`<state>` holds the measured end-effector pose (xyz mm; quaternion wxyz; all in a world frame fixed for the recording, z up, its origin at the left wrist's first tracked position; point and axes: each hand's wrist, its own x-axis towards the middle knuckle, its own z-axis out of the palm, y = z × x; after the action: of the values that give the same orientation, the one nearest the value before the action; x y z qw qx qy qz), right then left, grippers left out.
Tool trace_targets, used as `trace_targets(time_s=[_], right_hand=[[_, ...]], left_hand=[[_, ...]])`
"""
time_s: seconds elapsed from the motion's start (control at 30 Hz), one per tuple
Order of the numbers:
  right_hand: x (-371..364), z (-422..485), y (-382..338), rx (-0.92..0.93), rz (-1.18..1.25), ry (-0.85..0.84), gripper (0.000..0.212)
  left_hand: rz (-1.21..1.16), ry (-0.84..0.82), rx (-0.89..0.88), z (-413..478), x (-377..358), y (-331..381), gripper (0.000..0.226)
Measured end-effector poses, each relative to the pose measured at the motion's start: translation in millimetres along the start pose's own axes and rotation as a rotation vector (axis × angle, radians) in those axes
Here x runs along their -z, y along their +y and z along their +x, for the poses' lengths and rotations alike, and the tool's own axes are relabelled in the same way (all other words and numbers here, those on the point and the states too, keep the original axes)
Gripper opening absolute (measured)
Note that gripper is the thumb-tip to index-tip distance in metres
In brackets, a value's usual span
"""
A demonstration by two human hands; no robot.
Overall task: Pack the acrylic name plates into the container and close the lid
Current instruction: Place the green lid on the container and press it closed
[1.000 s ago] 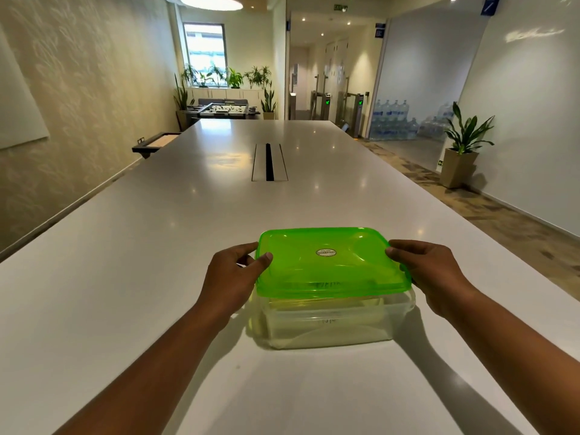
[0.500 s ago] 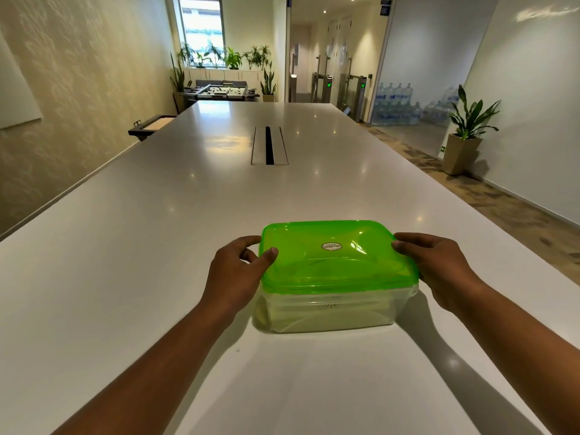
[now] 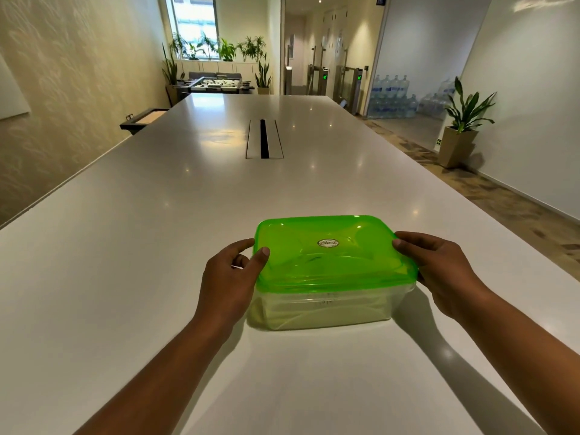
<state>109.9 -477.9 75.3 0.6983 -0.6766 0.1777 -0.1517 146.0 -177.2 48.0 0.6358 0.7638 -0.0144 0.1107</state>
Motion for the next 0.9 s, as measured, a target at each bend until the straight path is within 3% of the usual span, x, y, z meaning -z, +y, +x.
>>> trace_targets(time_s=[0.57, 0.7, 0.9], right_hand=[[-1, -11, 20, 0.148, 0.032, 0.072, 0.025], [0, -12, 22, 0.152, 0.032, 0.069, 0.024], [1, -21, 24, 0.126, 0.002, 0.049, 0.024]], left_hand=[[-0.161, 0.024, -0.012, -37, -27, -3, 0.05], [-0.147, 0.021, -0.004, -40, -25, -1, 0.049], [0.023, 0.144, 0.02, -43, -19, -1, 0.044]])
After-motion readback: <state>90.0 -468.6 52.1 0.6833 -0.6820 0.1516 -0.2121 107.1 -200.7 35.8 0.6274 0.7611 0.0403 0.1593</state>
